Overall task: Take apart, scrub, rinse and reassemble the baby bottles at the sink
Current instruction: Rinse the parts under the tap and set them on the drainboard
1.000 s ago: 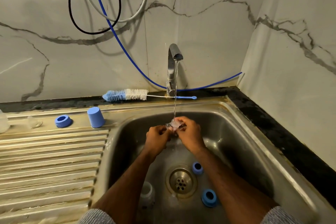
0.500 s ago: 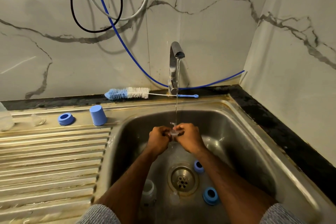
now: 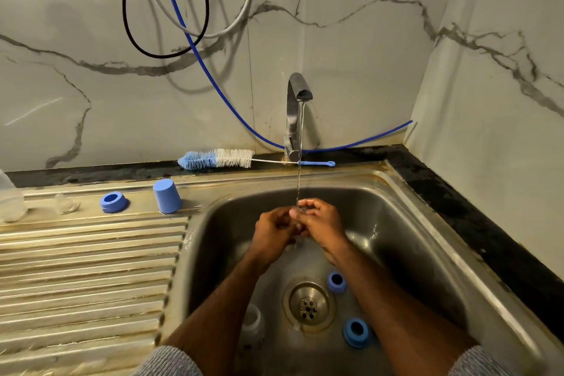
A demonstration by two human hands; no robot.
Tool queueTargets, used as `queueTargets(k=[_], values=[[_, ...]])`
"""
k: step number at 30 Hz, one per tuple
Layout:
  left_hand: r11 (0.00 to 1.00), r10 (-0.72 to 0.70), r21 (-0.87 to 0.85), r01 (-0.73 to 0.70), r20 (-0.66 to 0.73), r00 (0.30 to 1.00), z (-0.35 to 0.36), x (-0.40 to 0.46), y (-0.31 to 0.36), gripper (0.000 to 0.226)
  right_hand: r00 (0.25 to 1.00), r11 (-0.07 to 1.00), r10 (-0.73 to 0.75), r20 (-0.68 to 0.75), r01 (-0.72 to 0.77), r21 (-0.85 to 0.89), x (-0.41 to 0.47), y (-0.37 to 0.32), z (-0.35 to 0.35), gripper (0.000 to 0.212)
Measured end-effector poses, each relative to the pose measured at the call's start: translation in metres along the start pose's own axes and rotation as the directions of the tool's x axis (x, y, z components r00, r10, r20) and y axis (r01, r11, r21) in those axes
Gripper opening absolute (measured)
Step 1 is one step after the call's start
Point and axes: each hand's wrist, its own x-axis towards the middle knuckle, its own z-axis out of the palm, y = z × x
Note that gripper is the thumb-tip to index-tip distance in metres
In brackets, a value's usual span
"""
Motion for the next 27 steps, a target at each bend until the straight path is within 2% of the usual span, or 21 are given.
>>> queueTargets(k=[3, 6, 9, 12, 15, 18, 21, 23, 27], values=[[0.997, 0.051, 0.058, -0.05, -0.009, 0.999, 0.001, 0.001, -0.002, 0.016, 0.998, 0.999, 0.039, 0.04, -0.039, 0.007, -0.004, -0.001, -0.002, 0.019], [0.995, 0.069, 0.077, -0.07, 0.005, 0.998, -0.001, 0.002, 0.0, 0.015, 0.998, 0.997, 0.062, 0.02, -0.062, 0.042, -0.007, -0.004, 0.0, 0.021], [0.997, 0.08, 0.017, -0.081, 0.041, 0.996, -0.001, -0.001, 0.006, 0.014, 0.994, 0.985, 0.106, -0.001, -0.105, 0.14, -0.007, -0.007, -0.001, 0.027], [0.997, 0.051, -0.052, -0.049, 0.033, 0.998, 0.0, -0.001, 0.006, 0.015, 0.992, 0.965, 0.128, 0.022, -0.129, 0.229, -0.005, -0.007, 0.0, 0.025], [0.99, 0.012, -0.139, -0.012, 0.004, 1.0, 0.0, 0.001, 0.005, 0.017, 0.987, 0.94, 0.129, 0.091, -0.151, 0.304, -0.006, -0.01, 0.001, 0.015], [0.987, -0.012, -0.16, 0.008, -0.022, 1.0, -0.002, 0.002, 0.003, 0.018, 0.978, 0.909, 0.126, 0.168, -0.182, 0.375, -0.008, -0.013, 0.001, 0.019], [1.0, 0.016, 0.011, -0.015, -0.066, 0.998, -0.003, 0.006, -0.001, 0.014, 0.98, 0.945, 0.111, 0.167, -0.156, 0.286, -0.009, -0.008, 0.004, 0.02], [0.99, 0.042, 0.141, -0.028, -0.096, 0.994, 0.0, 0.005, -0.001, 0.013, 0.988, 0.975, 0.113, 0.103, -0.13, 0.179, -0.011, -0.005, 0.009, 0.018], [0.973, 0.072, 0.228, -0.041, -0.128, 0.989, 0.002, 0.006, -0.001, 0.014, 0.991, 0.991, 0.131, -0.034, -0.131, -0.007, -0.011, -0.007, 0.01, 0.033]])
